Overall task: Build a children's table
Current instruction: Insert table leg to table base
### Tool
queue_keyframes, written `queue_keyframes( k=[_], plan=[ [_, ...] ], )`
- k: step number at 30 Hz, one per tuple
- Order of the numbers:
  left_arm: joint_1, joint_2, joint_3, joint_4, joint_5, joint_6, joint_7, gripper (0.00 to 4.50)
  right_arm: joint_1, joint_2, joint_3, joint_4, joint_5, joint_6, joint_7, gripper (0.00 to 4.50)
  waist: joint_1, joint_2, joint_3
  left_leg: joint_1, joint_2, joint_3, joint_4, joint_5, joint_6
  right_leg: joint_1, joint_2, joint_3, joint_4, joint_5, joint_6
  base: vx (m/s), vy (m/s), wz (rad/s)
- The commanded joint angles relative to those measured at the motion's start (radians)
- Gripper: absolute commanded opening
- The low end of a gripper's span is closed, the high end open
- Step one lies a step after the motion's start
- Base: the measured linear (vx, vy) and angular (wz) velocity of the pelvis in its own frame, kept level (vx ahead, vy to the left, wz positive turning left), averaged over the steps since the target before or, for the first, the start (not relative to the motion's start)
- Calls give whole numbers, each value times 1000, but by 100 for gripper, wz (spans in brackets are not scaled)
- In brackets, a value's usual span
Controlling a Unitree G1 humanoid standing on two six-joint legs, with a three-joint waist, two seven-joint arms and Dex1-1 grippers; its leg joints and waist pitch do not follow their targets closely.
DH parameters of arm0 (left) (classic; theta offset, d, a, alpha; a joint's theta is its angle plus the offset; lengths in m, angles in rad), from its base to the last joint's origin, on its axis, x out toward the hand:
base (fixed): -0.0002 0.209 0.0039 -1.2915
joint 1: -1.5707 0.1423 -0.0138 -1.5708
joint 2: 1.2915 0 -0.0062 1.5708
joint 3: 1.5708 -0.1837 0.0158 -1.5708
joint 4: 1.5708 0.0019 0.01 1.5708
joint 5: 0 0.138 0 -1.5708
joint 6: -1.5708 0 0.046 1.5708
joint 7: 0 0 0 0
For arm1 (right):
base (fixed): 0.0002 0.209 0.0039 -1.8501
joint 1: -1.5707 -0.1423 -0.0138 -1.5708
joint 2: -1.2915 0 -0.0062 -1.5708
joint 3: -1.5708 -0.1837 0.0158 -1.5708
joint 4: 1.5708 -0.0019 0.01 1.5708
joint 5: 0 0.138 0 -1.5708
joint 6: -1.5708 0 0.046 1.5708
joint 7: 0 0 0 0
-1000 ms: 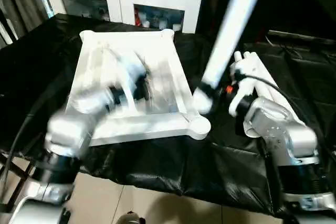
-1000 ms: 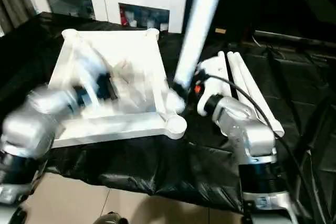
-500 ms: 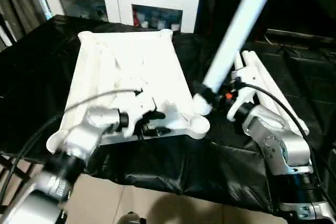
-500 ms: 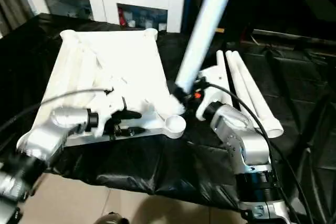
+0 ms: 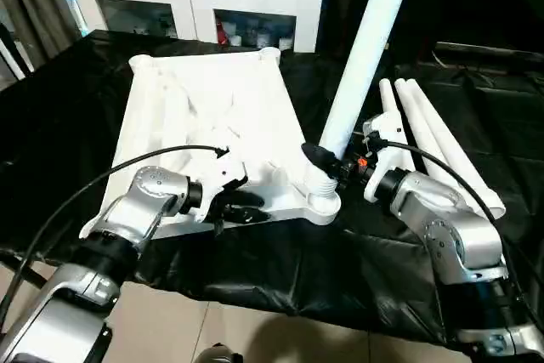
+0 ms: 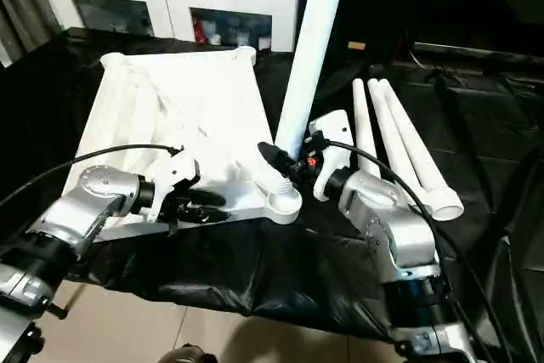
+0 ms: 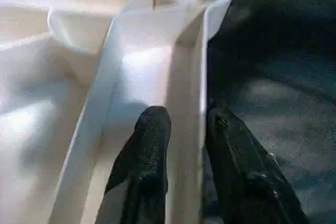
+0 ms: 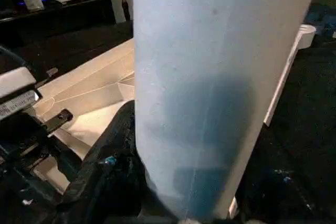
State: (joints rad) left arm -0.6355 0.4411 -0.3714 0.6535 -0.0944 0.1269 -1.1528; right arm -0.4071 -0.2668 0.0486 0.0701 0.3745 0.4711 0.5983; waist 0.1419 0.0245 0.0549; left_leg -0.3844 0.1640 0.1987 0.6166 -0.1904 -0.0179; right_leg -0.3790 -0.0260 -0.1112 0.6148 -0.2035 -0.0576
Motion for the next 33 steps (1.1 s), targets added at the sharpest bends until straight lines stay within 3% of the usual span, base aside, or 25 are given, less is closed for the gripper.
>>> queue_keyframes(
  k=[1, 4, 10, 16, 24, 33],
  plan=[
    [-20, -3, -13, 33, 36, -26, 20, 95, -23, -8, 2, 11, -22, -3, 4, 189, -1, 8, -75, 29, 99, -57, -73, -134, 10, 45, -163, 87, -85, -190, -85, 0, 0, 0],
    [-18, -3, -6, 31, 34, -15, 13, 56, -27, -3, 5, 7, -9, 8, 15, 189, -1, 1, -73, 28, 99, -56, -72, -131, 15, 44, -165, 88, -84, -203, -90, 0, 0, 0],
    [-14, -2, 13, 29, 19, -29, -39, 5, -31, -11, 22, 22, -19, 11, 28, 189, -2, 2, -72, 29, 99, -55, -73, -126, 16, 42, -164, 88, -84, -219, -89, 0, 0, 0],
    [-2, -19, 38, 9, -16, -51, -66, 0, -19, -19, 61, 55, -69, -10, 38, 189, -3, 0, -76, 26, 98, -53, -69, -91, 29, 43, -165, 88, -75, -144, -102, 0, 0, 0],
    [8, -40, 52, 8, -17, -58, -66, 0, -16, -34, 72, 110, -101, -20, 25, 189, -3, -3, -73, 27, 99, -52, -71, -105, 29, 42, -162, 87, -83, -205, -85, 0, 0, 0],
    [5, -50, 59, 23, -5, -73, -58, 0, -1, -39, 55, 120, -100, -23, 39, 189, -2, 0, -74, 27, 101, -53, -70, -101, 36, 42, -163, 88, -80, -181, -91, 0, 0, 0]
  ],
)
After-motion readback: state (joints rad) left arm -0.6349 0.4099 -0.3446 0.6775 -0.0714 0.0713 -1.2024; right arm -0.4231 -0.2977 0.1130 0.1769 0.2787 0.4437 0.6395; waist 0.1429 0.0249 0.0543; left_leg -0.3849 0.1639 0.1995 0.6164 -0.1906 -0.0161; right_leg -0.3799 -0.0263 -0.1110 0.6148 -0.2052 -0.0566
